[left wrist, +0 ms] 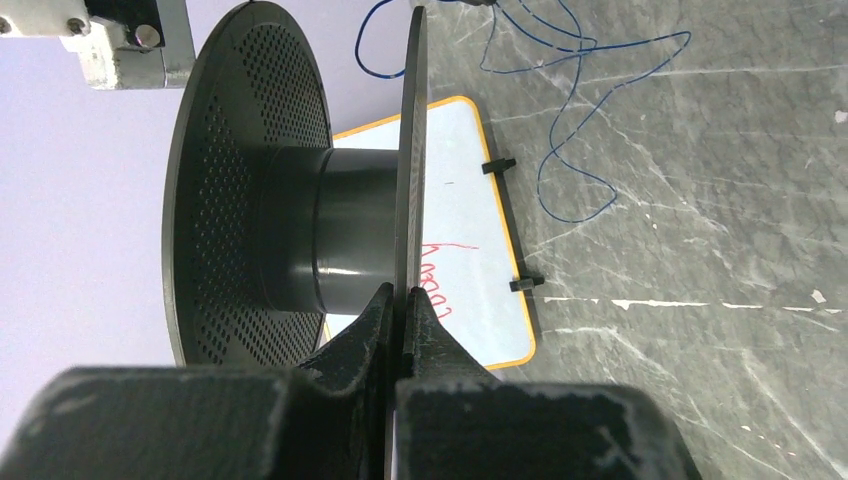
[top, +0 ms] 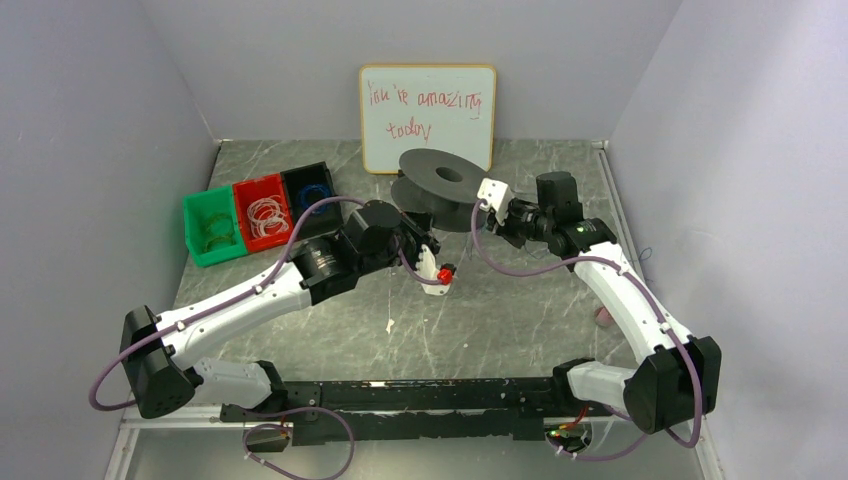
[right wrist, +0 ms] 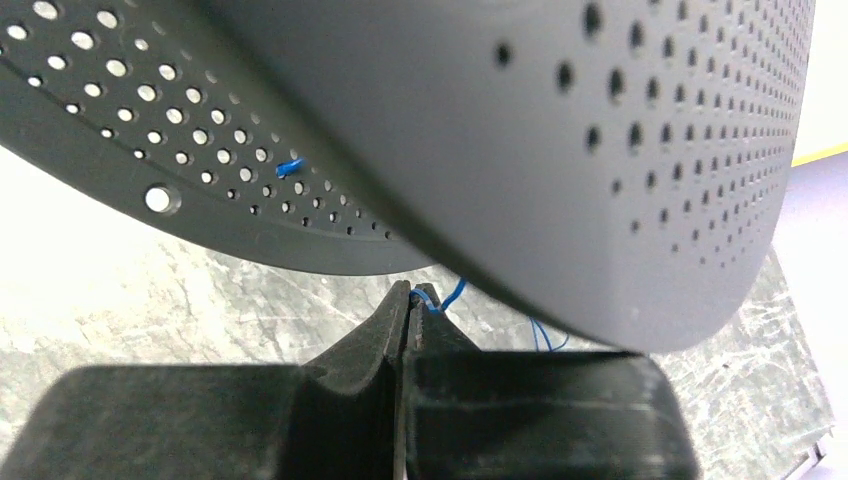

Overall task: Wrap the cables
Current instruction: Place the cable on the cable reel.

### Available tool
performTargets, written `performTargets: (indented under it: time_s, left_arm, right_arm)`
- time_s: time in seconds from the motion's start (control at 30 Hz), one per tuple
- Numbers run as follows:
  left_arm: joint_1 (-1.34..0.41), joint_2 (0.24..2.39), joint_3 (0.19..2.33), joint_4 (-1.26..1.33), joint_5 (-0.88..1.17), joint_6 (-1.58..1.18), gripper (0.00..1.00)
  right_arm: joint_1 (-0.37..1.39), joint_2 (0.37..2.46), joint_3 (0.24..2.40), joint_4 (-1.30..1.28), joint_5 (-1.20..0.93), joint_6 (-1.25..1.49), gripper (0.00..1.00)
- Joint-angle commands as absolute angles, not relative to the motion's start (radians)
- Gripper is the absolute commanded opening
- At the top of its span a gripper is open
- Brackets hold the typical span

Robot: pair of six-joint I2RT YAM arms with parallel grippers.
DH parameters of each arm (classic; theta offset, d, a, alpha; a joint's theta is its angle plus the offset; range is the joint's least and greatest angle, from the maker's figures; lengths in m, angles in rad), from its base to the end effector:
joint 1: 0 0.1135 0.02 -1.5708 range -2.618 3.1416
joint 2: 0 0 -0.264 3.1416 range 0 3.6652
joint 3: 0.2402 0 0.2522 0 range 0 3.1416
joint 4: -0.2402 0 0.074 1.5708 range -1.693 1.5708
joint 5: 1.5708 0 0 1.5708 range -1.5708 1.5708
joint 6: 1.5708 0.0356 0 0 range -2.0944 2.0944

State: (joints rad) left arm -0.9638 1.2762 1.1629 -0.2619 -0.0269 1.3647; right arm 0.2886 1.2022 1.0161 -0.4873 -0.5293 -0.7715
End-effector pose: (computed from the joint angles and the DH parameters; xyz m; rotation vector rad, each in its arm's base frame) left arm 0.1693 -0.2422 0.3579 1.7904 0.7903 0.2911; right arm 0.2428 0.0908 0.3081 -1.3215 1.7035 0.3164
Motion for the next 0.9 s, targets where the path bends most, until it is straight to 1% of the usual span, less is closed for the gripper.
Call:
performTargets:
  time_s: [0.0, 0.37, 0.67, 0.87]
  left_arm:
    - [-0.965, 1.256, 1.210, -0.127, -0.051, 1.361, 0.02]
    - [-0.957, 1.249, 1.222, -0.140, -0.054, 1.344, 0.02]
    - [-0.946, 1.246, 1.232, -0.158, -0.054, 1.327, 0.03]
    - [-0.943, 1.243, 1.240, -0.218, -0.030, 1.304, 0.02]
  right_arm:
    - [0.291, 1.180, 1.048, -0.541, -0.526, -0.865, 0.00]
    - [0.287, 1.180, 1.069, -0.625, -0.510, -0.953, 0.00]
    - [0.281, 1.140, 1.064, -0.625, -0.546, -0.982, 0.00]
    - [0.265, 1.143, 1.098, -0.627, -0.613, -0.981, 0.00]
